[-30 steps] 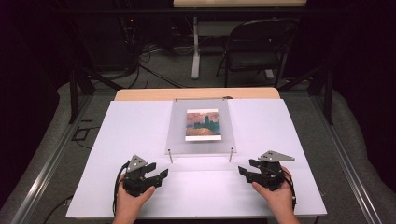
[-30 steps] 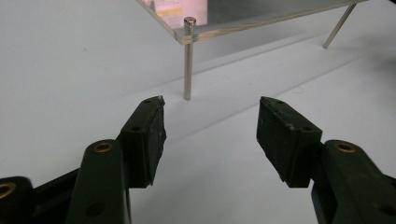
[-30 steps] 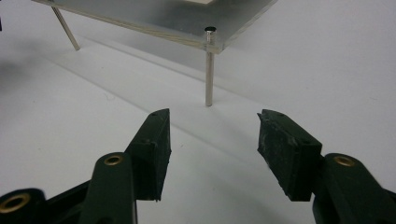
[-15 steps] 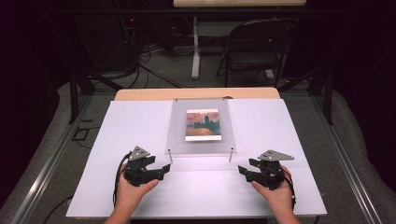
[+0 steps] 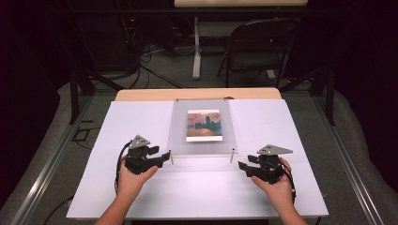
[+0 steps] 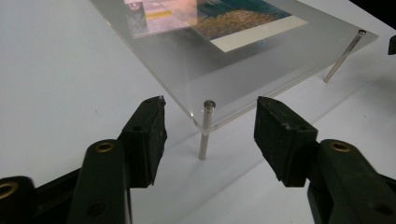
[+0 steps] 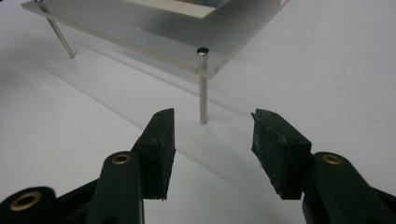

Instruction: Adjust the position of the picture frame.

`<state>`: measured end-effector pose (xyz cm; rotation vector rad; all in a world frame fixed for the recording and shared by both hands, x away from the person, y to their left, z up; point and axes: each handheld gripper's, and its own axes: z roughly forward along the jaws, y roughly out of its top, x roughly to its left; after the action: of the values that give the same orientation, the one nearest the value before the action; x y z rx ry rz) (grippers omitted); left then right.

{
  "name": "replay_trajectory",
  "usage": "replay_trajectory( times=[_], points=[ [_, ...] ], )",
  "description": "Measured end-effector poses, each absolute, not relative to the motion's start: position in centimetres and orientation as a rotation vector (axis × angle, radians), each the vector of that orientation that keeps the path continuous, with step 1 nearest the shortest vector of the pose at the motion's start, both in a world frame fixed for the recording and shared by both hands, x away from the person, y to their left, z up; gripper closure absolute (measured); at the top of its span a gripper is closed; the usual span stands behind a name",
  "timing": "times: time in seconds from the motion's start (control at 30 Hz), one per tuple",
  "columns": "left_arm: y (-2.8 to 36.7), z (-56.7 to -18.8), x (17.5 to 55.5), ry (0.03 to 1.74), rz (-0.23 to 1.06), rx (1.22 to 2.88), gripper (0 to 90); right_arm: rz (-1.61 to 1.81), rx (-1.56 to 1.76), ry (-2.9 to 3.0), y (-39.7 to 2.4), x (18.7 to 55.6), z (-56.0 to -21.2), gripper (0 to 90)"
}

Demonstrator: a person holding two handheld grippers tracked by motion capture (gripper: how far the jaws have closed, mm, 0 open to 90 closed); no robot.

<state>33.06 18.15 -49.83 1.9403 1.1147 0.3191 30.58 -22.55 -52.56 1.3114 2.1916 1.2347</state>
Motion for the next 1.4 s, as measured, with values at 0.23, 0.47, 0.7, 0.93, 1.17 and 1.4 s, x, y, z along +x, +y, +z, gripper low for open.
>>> replay_trajectory(
  times=[0.23, 0.47, 0.7, 0.93, 1.17, 1.4],
  points=[
    [18.2, -48.9, 34.8, 1.113, 0.321, 1.933, 46.3, 1.216, 1.283, 2.196, -22.2, 32.2, -51.8, 48.4],
    [17.9, -48.2, 36.6, 1.127, 0.31, 1.949, 46.2, 1.204, 1.277, 2.181, -21.5, 34.2, -50.8, 41.8],
    [17.3, -47.2, 38.3, 1.138, 0.335, 1.961, 42.1, 1.191, 1.303, 2.196, -21.2, 36.6, -50.4, 40.0],
    [17.3, -46.6, 40.2, 1.17, 0.316, 1.938, 38.0, 1.19, 1.339, 2.197, -21.4, 38.8, -49.8, 39.8],
    [17.3, -46.5, 41.8, 1.196, 0.32, 1.938, 38.0, 1.196, 1.367, 2.168, -21.3, 40.9, -48.9, 36.3],
    [17.1, -47.0, 44.1, 1.229, 0.314, 1.939, 39.1, 1.19, 1.372, 2.146, -21.0, 43.8, -48.6, 35.3]
  ],
)
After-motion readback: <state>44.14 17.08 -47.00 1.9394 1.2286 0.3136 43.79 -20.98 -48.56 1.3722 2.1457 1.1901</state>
